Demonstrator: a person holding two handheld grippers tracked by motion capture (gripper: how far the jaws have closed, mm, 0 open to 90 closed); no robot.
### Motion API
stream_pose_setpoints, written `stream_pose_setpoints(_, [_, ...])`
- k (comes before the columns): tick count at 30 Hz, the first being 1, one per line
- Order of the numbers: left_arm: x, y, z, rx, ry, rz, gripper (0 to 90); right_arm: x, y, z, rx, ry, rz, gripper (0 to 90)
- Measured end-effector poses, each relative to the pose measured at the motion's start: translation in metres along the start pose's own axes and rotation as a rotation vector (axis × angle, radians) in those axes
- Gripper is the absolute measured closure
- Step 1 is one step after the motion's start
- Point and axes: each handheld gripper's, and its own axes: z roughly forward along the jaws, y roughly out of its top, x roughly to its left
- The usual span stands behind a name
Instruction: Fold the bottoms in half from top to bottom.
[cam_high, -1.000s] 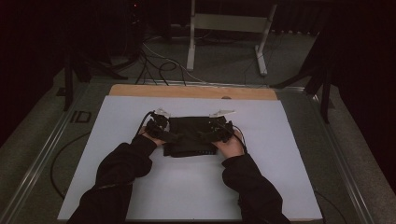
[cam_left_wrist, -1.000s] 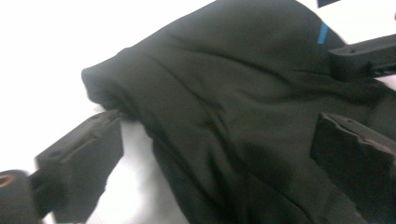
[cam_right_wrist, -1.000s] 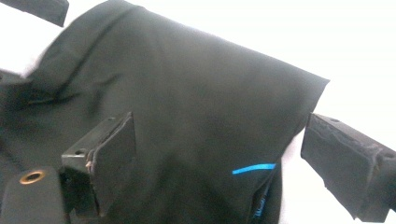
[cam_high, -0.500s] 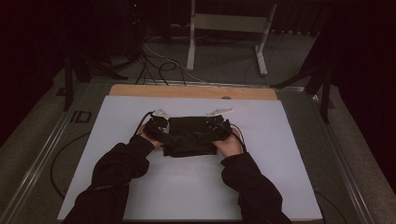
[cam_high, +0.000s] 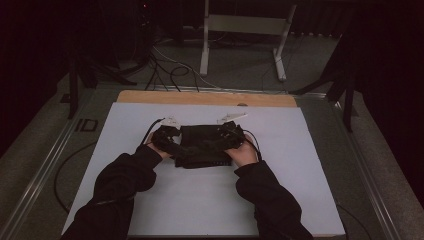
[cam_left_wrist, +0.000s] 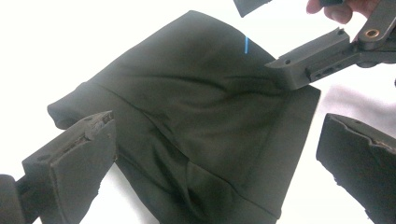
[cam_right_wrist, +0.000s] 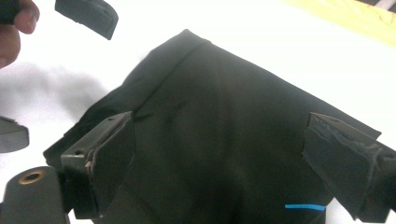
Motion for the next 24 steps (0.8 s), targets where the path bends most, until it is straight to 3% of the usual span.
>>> stream_pose_setpoints(13, [-0.017,-0.005,-0.025,-0.036,-0.037,0.041,0.0,0.013,0.003,-0.015,-0.043,0.033,-0.039,10.2])
stream_pose_setpoints(24, [-0.031,-0.015,-0.032,-0.038,-0.066,0.07,0.0,0.025,-0.01,-0.031,-0.041,0.075,-0.08,10.2])
